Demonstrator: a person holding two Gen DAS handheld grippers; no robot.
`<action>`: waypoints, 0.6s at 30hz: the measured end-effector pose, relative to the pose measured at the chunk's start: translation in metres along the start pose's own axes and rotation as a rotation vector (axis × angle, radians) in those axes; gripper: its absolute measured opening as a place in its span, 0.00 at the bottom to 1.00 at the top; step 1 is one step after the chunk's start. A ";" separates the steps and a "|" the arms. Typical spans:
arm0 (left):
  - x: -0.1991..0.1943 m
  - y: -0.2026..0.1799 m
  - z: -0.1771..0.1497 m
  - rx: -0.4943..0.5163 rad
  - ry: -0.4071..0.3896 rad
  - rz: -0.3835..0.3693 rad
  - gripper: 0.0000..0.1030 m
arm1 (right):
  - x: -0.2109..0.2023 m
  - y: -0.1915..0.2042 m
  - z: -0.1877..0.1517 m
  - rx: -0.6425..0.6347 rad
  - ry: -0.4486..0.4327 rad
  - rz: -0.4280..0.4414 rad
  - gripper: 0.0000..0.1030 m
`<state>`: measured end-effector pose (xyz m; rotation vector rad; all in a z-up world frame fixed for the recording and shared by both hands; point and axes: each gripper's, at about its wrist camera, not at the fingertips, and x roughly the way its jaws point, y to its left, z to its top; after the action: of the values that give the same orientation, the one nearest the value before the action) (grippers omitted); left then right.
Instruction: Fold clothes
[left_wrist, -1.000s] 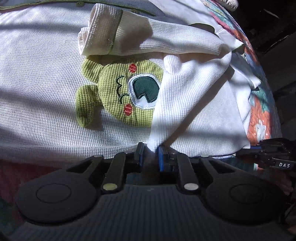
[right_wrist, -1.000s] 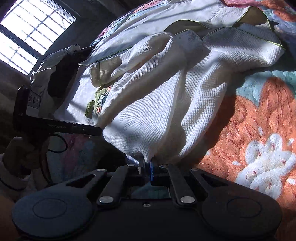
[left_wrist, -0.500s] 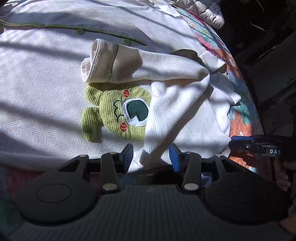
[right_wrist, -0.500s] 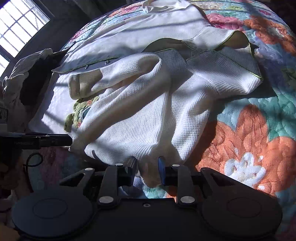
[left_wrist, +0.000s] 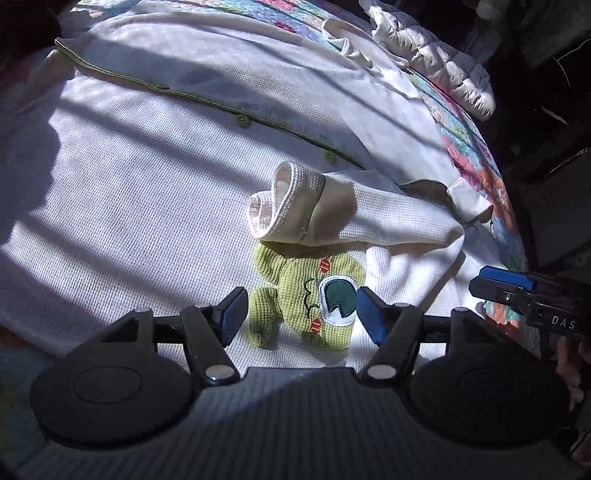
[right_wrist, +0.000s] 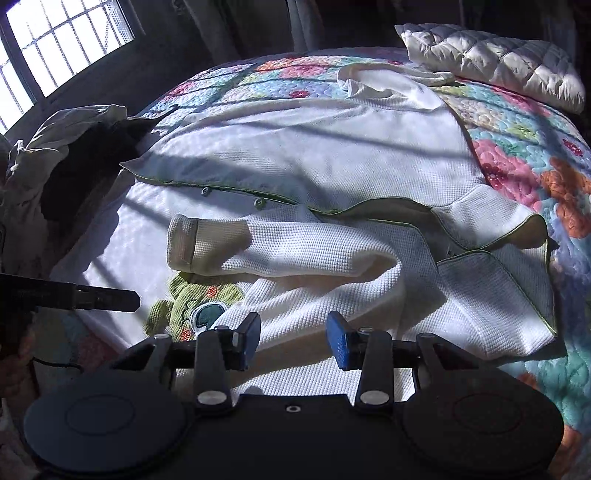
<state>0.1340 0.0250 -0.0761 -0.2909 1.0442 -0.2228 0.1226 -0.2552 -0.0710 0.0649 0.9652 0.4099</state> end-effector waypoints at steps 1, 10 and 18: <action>0.000 -0.001 0.004 0.013 -0.015 0.021 0.66 | 0.004 0.004 0.007 -0.021 0.006 0.004 0.45; 0.022 0.000 0.022 -0.007 -0.021 0.018 0.69 | 0.027 0.007 0.043 -0.105 0.004 -0.020 0.48; 0.038 0.012 0.021 -0.032 -0.066 -0.006 0.69 | 0.040 0.001 0.049 -0.136 -0.010 0.012 0.48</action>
<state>0.1711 0.0270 -0.1018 -0.3286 0.9824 -0.2004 0.1813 -0.2335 -0.0741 -0.0502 0.9250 0.4852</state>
